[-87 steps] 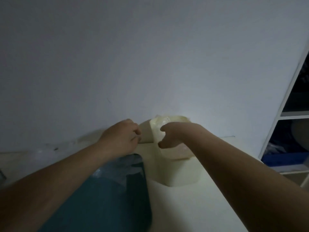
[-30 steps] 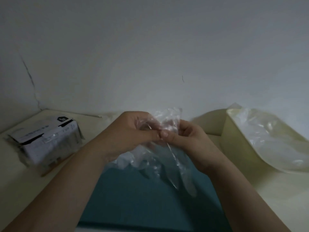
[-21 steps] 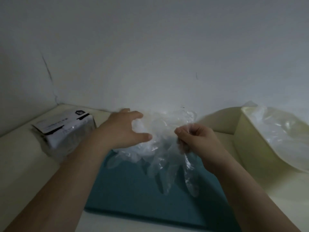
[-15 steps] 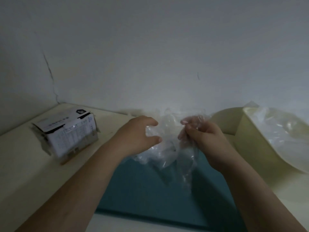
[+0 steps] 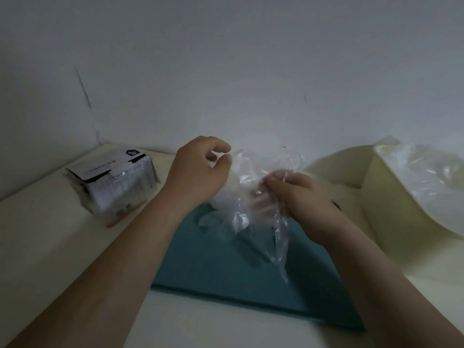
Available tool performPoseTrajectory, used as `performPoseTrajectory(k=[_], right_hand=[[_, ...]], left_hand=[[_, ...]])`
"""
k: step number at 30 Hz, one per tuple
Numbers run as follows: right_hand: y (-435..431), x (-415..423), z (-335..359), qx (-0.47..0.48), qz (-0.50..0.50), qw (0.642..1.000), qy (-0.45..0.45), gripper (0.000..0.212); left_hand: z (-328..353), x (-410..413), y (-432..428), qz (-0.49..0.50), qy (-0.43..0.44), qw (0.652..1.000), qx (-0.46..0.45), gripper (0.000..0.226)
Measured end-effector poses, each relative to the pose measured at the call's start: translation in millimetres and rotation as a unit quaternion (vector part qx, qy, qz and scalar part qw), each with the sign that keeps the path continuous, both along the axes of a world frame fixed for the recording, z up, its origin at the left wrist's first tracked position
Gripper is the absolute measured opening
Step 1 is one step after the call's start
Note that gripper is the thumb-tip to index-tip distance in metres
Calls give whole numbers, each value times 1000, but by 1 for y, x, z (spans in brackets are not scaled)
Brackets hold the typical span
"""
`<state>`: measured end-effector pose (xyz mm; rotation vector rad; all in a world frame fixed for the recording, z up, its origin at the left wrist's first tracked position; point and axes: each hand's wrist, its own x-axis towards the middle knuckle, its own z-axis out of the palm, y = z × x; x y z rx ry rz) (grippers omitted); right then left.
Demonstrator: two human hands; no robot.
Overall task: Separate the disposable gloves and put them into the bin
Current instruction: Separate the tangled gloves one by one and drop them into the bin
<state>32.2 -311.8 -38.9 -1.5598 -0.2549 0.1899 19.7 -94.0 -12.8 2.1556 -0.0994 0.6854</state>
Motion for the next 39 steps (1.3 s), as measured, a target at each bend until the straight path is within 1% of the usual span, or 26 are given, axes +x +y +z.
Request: performPoseTrajectory(k=[2, 3, 5, 7, 8, 9, 12, 15, 20, 23, 25, 27, 29, 32, 35, 37, 39], right_hand=[[3, 0, -5, -47, -54, 997, -30, 25], [4, -1, -2, -66, -82, 993, -54, 26], [4, -4, 5, -79, -133, 984, -84, 25], [1, -6, 14, -62, -155, 982, -86, 21], [0, -9, 18, -59, -154, 983, -85, 20], [-2, -12, 21, -63, -150, 983, -80, 19], [-10, -26, 24, -71, -136, 986, -58, 17], [-18, -33, 25, -72, -118, 990, -40, 24], [-22, -32, 38, -94, -119, 988, -34, 22], [-25, -30, 40, -112, -118, 986, -43, 22], [-29, -30, 41, -123, -135, 982, -47, 19], [-36, -34, 43, -128, -136, 981, -48, 18], [-40, -38, 46, -147, -117, 980, -60, 16], [-38, -38, 53, -168, -142, 972, -81, 17], [-32, -36, 64, -174, -187, 963, -85, 24], [-30, -35, 70, -152, -185, 969, -65, 21], [-31, -38, 76, -112, -164, 980, -23, 27]], left_hand=[[-6, -7, 5, 15, 33, 999, 7, 8], [-10, -13, 6, 8, 61, 998, 19, 11], [-21, -21, 7, -32, 132, 990, 47, 29], [-33, -25, 6, -55, 162, 982, 75, 44], [-38, -25, 4, -55, 156, 982, 87, 43], [-41, -24, 2, -51, 145, 984, 95, 37], [-40, -19, -3, -40, 133, 987, 86, 11], [-27, -12, -6, -45, 116, 988, 92, 11], [17, 1, -7, -51, 73, 989, 121, 15], [39, 7, -7, -33, 51, 990, 128, 15], [55, 9, -5, -16, 6, 995, 103, 15], [70, 7, -5, -6, -39, 998, 51, 14], [85, 2, -6, -21, -49, 999, -6, 13], [99, -11, -15, -88, -2, 991, -101, 13], [104, -25, -28, -142, 36, 980, -133, 14], [107, -34, -36, -178, 50, 971, -149, 14], [109, -43, -42, -218, 67, 957, -177, 14]])
